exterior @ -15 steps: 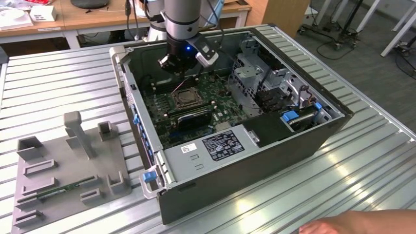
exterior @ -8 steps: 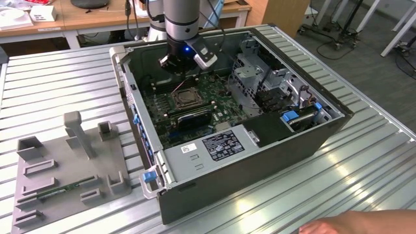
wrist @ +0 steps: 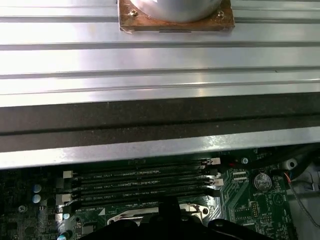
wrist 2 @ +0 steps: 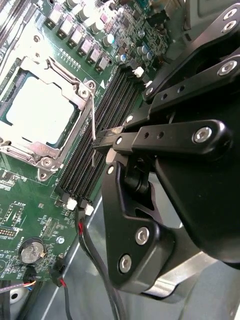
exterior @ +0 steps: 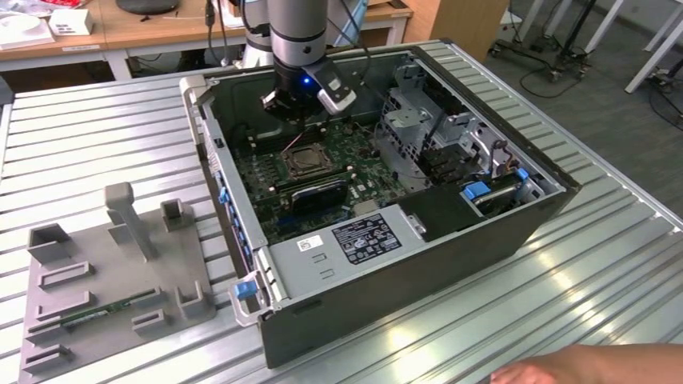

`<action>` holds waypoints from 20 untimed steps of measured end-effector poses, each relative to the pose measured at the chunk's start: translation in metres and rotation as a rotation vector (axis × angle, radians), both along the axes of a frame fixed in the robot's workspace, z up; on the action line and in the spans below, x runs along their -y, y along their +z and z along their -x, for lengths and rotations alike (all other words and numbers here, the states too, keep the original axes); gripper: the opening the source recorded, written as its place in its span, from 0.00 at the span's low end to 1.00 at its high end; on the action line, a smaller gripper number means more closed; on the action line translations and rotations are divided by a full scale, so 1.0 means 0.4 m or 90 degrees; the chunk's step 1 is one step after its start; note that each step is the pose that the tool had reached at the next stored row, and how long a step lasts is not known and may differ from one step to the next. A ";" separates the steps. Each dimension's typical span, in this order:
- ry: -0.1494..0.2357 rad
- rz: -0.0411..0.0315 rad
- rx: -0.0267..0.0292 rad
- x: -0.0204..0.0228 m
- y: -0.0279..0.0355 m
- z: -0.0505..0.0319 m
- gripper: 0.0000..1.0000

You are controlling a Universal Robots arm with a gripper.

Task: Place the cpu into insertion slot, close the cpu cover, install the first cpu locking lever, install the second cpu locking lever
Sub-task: 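Install the first cpu locking lever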

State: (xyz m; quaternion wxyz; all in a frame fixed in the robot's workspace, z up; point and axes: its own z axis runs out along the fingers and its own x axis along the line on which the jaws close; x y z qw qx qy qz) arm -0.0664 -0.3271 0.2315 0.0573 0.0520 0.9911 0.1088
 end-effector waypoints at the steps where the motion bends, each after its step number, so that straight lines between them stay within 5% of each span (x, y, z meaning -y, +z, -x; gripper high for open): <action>1: -0.011 -0.0001 0.0001 0.000 0.000 0.000 0.11; 9: -0.099 0.0002 -0.0001 0.000 -0.004 0.001 0.11; 20: -0.105 -0.0019 -0.0002 -0.008 -0.007 0.026 0.11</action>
